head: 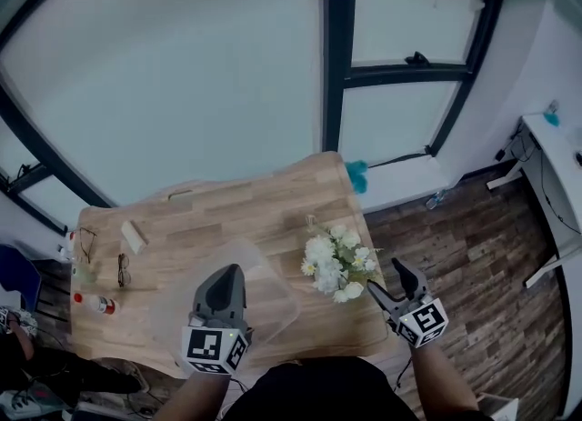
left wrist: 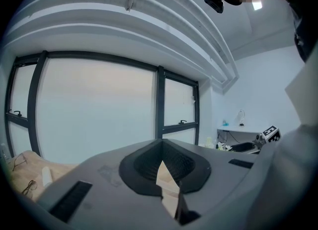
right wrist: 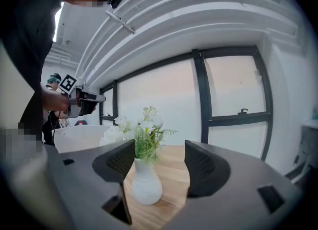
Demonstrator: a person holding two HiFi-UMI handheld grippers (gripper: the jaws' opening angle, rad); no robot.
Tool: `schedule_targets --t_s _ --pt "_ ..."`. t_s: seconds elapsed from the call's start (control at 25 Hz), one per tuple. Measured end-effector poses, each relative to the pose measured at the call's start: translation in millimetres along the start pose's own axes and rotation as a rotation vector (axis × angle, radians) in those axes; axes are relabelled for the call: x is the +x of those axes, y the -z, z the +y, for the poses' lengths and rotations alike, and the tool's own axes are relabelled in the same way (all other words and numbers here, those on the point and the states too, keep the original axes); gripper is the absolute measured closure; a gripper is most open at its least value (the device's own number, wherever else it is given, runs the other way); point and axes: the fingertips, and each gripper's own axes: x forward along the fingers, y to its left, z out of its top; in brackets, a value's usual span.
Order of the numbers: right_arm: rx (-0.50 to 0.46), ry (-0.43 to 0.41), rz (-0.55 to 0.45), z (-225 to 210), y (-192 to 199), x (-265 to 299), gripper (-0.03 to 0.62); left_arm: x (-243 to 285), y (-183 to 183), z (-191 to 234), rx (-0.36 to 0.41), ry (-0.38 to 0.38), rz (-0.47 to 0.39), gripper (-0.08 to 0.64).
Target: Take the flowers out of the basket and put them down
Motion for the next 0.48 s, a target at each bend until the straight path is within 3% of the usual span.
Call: schedule_targets --t_s 0.24,0.48 --pt "0.003 -0.001 -0.046 8 -22 -12 0.279 6 1 -4 -0.010 0.024 -0.008 0.555" --pt "0.083 0.036 -0.069 -3 -27 -18 0.302 6 1 -5 -0.007 0.034 -0.015 0.555"
